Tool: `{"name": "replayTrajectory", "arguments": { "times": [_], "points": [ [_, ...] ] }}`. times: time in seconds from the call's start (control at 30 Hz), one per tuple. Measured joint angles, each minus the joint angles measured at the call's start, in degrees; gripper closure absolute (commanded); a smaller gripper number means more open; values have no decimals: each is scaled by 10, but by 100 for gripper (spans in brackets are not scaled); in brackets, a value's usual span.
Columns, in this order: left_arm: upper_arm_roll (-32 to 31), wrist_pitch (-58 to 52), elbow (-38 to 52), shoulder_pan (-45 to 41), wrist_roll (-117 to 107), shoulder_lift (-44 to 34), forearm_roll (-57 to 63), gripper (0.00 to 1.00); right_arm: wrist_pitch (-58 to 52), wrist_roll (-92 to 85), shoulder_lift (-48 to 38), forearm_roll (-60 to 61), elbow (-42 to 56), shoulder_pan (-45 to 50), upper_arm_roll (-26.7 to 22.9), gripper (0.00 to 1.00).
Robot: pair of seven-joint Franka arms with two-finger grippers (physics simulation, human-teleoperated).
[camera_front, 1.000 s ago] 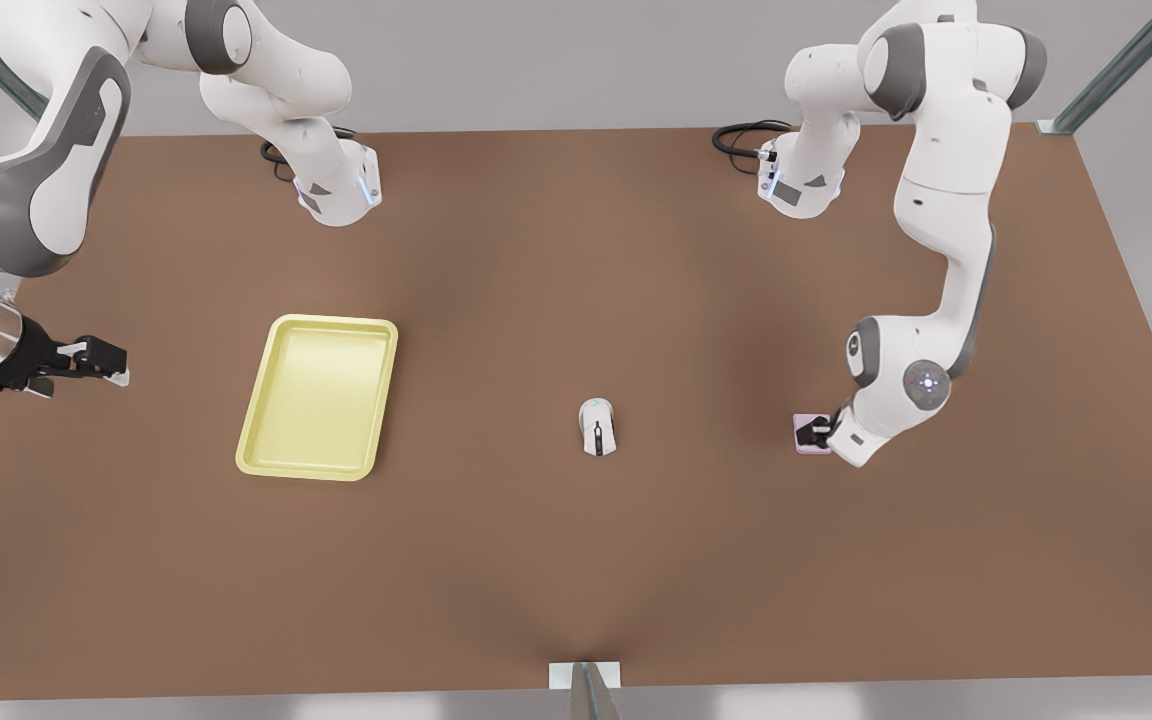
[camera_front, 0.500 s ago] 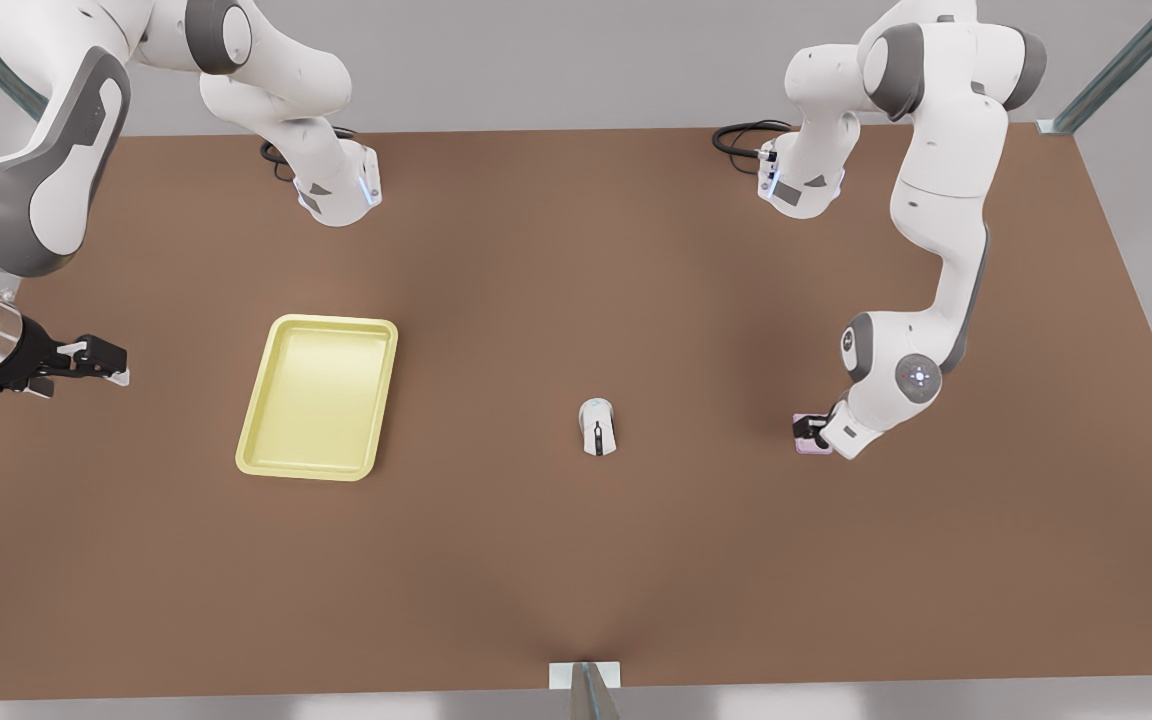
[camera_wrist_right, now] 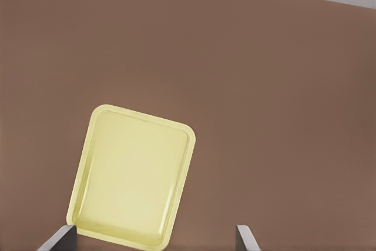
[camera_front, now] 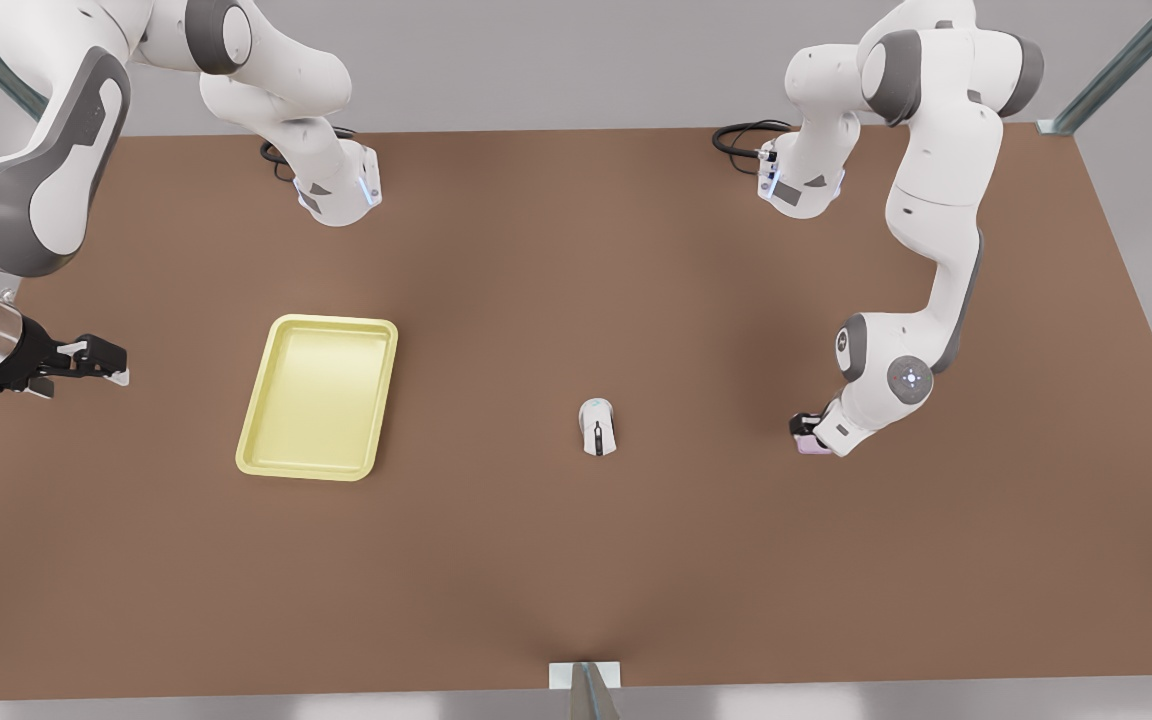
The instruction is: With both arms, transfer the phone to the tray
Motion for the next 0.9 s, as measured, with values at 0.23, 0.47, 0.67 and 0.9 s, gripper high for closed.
{"name": "replayTrajectory", "arguments": {
  "times": [0.23,0.47,0.67,0.9],
  "points": [
    [0,-2,0,0,3,0,0,15,0,-1,0,0,0,0,0,0],
    [0,-2,1,-1,4,3,1,19,0,-1,0,0,0,0,0,0],
    [0,-4,6,-1,4,-1,1,19,6,-1,2,0,0,0,0,0],
    [-1,-40,64,-37,-4,-17,1,19,23,-2,6,1,0,0,0,0]
  ]
}}
